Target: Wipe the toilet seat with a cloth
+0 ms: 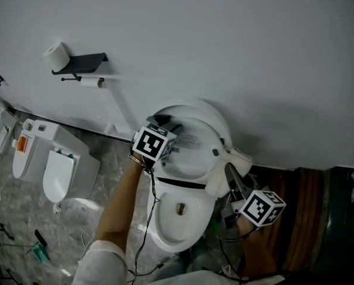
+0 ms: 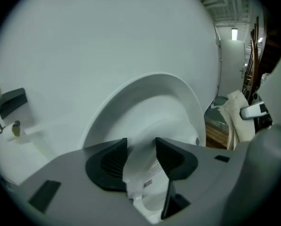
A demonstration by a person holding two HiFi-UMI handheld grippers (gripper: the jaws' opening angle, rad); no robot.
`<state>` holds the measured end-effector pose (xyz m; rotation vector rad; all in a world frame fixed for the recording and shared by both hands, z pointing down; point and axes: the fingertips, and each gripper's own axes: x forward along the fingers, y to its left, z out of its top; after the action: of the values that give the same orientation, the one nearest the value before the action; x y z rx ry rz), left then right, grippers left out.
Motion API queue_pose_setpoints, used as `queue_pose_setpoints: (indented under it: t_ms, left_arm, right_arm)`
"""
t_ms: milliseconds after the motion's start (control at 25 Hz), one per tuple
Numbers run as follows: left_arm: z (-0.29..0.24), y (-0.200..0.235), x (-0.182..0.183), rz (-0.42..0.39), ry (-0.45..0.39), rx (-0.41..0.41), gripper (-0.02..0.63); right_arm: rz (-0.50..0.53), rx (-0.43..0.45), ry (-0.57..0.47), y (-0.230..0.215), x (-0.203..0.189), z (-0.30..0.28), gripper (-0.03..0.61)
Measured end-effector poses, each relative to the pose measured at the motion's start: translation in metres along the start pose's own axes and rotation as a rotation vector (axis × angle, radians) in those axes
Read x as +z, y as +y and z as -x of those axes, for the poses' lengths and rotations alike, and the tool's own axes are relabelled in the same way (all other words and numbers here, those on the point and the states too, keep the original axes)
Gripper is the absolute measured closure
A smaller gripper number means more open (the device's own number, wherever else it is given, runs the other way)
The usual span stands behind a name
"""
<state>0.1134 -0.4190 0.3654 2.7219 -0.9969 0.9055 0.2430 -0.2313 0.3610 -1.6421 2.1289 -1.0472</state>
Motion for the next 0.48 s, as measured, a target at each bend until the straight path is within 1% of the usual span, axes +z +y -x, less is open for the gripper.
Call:
queue_pose_setpoints:
  t_ms: [160,280,400,480]
  left_arm:
    - [0.017,-0.013,-0.005,0.030,0.025,-0.004,0.410]
    - [0.053,-0.034,-0.015,0.036,0.033,-0.027,0.411]
    - [0.102,-0.062,-0.037,0.069,0.037,-0.086,0.420]
    - [0.137,-0.086,-0.058,0.097,0.034,-0.144,0.423]
  right_arm:
    - [-0.033,0.018,-0.001,0.001,0.004,0.017,0.489]
    - [-0.044,0.072,-0.015,0.022,0.017,0.030,0.489]
    - [-0.043,0.119,-0.011,0.045,0.024,0.044,0.489]
    - [0.006,0.140,-0.016,0.064,0.027,0.053,0.489]
